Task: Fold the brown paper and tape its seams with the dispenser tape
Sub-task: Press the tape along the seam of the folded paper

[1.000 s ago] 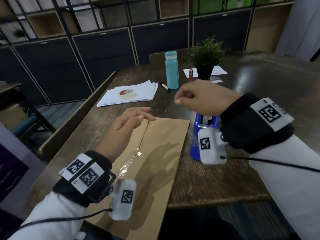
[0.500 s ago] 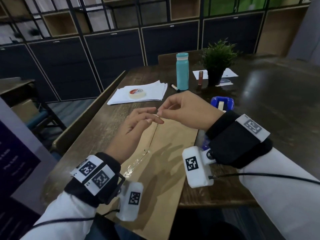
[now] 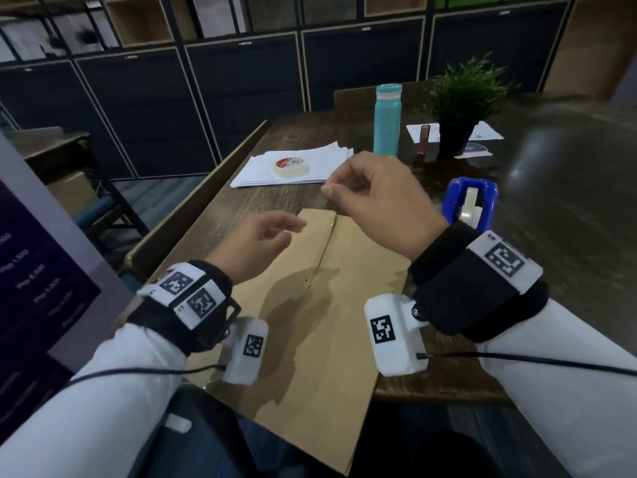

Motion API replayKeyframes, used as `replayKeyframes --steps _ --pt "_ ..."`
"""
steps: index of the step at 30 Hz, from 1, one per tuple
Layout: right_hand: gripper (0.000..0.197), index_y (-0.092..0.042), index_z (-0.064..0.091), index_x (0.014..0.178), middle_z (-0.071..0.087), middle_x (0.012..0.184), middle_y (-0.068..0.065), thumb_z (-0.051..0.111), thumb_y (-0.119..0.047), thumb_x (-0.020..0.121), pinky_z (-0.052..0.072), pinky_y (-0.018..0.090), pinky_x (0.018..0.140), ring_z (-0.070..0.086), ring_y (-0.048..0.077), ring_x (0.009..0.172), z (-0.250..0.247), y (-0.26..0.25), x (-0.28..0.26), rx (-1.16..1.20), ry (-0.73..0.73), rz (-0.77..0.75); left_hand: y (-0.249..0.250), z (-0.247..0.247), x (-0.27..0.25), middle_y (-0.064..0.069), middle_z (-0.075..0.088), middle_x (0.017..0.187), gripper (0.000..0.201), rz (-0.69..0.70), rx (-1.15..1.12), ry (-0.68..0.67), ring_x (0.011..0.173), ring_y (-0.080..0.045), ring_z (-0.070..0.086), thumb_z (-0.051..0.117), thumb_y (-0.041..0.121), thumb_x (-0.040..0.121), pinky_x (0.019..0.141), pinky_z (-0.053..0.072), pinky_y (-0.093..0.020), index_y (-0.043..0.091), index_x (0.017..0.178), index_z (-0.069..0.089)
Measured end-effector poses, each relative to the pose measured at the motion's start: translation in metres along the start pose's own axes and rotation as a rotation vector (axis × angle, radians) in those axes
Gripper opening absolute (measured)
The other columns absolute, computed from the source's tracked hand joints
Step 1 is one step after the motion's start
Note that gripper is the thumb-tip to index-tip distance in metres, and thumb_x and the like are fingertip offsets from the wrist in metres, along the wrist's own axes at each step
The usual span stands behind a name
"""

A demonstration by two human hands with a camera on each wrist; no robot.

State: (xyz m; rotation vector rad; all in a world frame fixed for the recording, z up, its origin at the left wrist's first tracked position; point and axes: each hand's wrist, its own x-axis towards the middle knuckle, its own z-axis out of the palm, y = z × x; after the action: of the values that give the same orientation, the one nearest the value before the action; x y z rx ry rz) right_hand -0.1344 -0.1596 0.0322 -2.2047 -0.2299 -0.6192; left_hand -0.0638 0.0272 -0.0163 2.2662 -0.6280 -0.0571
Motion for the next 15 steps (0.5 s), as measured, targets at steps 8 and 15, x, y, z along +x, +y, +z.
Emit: replayKeyframes --steps 8,15 --pt "0.022 -0.002 0.070 0.083 0.062 0.081 0.007 0.073 -0.023 0.082 0.051 0.044 0.096 0.058 0.017 0.080 0.038 0.041 0.011 0.168 -0.342 0.482 -0.030 0.000 0.015 0.010 0.064 0.120 0.036 -0.177 0.526 -0.415 0.108 -0.012 0.060 0.051 0.018 0.094 0.099 0.048 -0.037 0.042 0.117 0.065" --pt "0.019 -0.006 0.066 0.081 0.056 0.077 0.007 0.067 -0.024 0.086 0.049 0.032 0.073 0.053 0.018 0.070 0.061 0.050 0.017 0.027 -0.550 0.585 -0.039 -0.001 0.025 0.012 0.061 0.128 0.033 -0.131 0.586 -0.502 0.114 -0.012 0.057 0.053 0.023 0.094 0.104 0.043 -0.037 0.040 0.120 0.065"
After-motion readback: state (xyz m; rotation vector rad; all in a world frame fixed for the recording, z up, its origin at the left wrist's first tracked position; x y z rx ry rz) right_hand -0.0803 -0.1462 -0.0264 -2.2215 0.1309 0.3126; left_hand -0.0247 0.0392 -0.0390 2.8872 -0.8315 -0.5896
